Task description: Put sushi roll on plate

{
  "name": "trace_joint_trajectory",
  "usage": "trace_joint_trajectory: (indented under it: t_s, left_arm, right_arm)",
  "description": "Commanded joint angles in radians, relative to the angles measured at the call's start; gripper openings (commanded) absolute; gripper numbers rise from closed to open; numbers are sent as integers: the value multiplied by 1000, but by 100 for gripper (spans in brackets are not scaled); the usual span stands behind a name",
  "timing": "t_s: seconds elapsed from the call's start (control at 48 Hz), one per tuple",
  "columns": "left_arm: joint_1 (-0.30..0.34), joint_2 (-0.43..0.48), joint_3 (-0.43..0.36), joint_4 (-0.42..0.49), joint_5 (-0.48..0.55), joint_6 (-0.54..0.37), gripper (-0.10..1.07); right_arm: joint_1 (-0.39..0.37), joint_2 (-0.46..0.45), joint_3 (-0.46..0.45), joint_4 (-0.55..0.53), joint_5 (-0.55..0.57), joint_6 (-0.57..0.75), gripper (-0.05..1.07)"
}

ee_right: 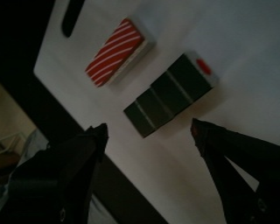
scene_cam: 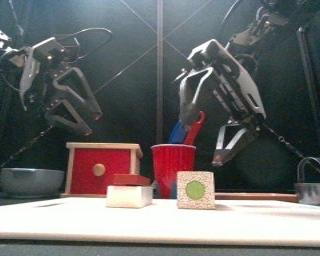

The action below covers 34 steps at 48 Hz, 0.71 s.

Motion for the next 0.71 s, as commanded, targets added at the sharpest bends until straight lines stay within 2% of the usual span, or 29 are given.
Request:
trace_joint_trajectory:
  t_s: [0.0, 0.104, 0.25, 0.417, 0.688]
  left_arm:
    - [3, -8, -8, 3, 3, 0, 91]
    - [5, -8, -2, 3, 3, 0, 91]
    - [5, -8, 5, 3, 3, 2, 91]
    - [6, -8, 11, 3, 3, 2, 91]
    - [6, -11, 20, 3, -18, 2, 91]
  right_arm:
    - [5, 8, -52, -152, 38, 127, 104]
    - [25, 41, -80, -276, 84, 270, 104]
    - [55, 75, -115, -393, 101, 420, 104]
    - [74, 129, -152, -425, 115, 509, 104]
    - [98, 227, -225, -430, 193, 557, 103]
